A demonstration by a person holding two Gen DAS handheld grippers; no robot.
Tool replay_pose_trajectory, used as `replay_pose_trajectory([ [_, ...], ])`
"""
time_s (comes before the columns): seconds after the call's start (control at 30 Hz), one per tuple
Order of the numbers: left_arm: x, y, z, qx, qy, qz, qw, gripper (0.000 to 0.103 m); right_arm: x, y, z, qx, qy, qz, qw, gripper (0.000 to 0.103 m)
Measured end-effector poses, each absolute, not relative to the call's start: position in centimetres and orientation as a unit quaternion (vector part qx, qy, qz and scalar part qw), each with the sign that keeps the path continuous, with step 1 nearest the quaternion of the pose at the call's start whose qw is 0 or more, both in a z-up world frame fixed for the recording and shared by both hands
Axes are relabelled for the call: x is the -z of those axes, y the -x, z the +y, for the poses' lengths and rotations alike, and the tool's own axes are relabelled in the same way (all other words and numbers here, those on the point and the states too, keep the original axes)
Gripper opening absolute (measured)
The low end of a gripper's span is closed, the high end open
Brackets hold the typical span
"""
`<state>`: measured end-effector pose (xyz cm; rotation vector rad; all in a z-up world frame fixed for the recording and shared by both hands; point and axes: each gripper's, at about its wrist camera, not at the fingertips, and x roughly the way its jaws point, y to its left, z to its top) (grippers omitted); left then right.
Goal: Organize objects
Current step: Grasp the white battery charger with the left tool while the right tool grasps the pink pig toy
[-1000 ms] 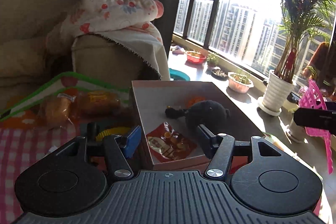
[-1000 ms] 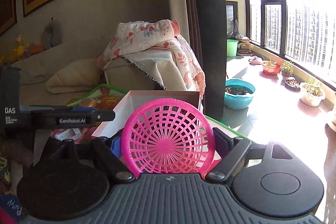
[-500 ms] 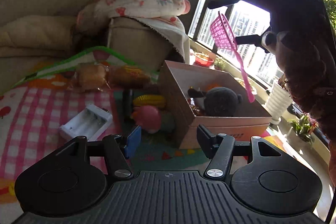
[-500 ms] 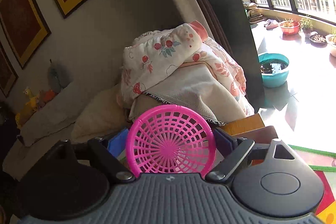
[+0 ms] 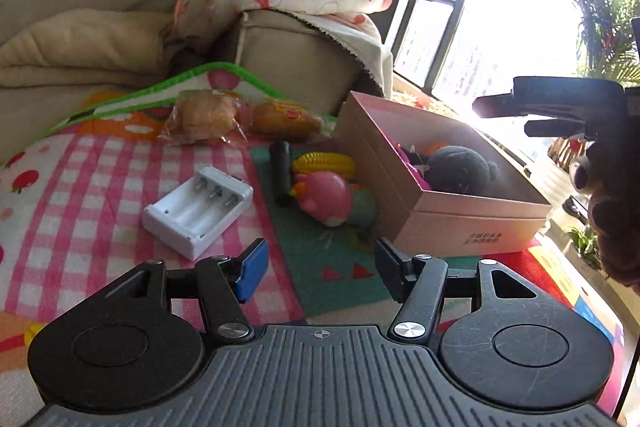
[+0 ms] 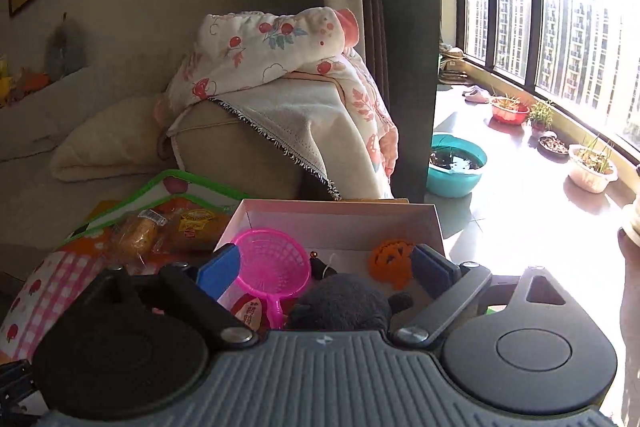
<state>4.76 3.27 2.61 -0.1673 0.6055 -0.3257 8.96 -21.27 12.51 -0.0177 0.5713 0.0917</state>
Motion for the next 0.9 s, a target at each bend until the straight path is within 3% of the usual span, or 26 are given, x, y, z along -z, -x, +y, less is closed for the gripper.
replay_pose_trajectory([
  [0.33, -3.8, -7.3, 3.9, 0.119, 0.071, 0.285, 0.948, 0.062, -6.1, -1.7, -22.0, -0.046, 0.050, 0.293, 0.954, 0.098],
  [0.57, -3.8, -9.5, 3.7, 0.098, -0.051, 0.287, 0.951, 0.062, -4.5, -1.7, -23.9, -0.048, 0.001, 0.320, 0.946, 0.098],
  [0.67, -2.8, -10.8, 4.0, 0.102, -0.106, 0.304, 0.941, 0.062, -4.4, -1.4, -23.9, -0.057, -0.002, 0.319, 0.946, 0.103],
  [0.9, -0.8, -13.4, 6.2, 0.115, -0.053, 0.340, 0.932, 0.066, -4.0, -1.4, -22.6, -0.072, 0.028, 0.323, 0.943, 0.103],
])
